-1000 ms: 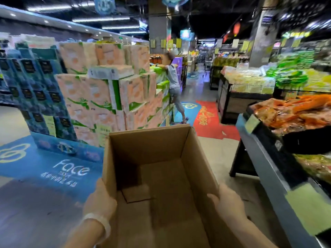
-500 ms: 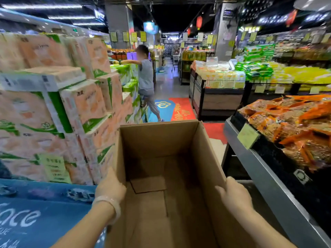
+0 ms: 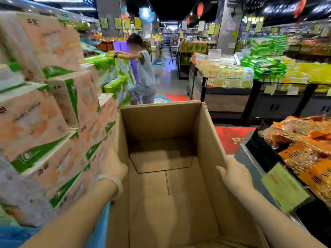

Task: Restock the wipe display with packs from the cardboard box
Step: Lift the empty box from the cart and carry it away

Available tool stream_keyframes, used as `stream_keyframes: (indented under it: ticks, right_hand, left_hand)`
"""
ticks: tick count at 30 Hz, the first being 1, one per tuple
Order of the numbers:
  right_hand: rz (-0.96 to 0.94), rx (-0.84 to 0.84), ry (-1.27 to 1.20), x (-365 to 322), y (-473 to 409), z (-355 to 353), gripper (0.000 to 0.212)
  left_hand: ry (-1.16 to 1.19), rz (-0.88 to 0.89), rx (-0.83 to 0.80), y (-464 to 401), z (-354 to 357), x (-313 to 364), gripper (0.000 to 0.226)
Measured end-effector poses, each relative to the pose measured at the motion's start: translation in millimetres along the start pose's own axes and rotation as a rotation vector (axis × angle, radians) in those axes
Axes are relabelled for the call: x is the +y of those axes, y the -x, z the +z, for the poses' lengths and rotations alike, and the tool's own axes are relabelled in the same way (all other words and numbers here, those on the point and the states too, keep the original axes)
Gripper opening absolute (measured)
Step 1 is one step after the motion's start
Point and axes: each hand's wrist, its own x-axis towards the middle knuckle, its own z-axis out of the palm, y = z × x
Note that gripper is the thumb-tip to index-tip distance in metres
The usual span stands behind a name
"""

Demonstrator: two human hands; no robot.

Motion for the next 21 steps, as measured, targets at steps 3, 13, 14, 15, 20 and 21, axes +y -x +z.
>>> stream_keyframes:
  ticks: [3,13,14,15,20,21]
  right_hand:
    - [0.008,-0.001,-0.001,-9.4,-68.7,16.7,0.025]
    - [0.156,0.003,-0.005,-36.1,-318.8,78.2,0.025]
    - [0.167,0.010,0.004,-37.1,-343.4,81.4,0.026]
    - [0.178,0.013,0.009,-38.0,-365.7,84.4,0.026]
    - [0.218,0.015,0.018,-34.6,-475.8,110.0,0.026]
    - [0.219,0.015,0.021,-32.4,-500.6,116.4,0.026]
  left_hand:
    - [0.005,0.000,-0.054,-65.7,33.3,22.9,0.071]
    - [-0.036,0.049,-0.179,-310.9,158.5,118.9,0.065]
    - [-0.040,0.044,-0.187,-333.1,169.6,130.3,0.058]
    - [-0.038,0.042,-0.192,-353.1,179.8,141.3,0.051]
    - [-0.051,0.078,-0.220,-450.0,243.4,190.6,0.043]
    - [-0.063,0.083,-0.224,-469.6,257.9,200.4,0.040]
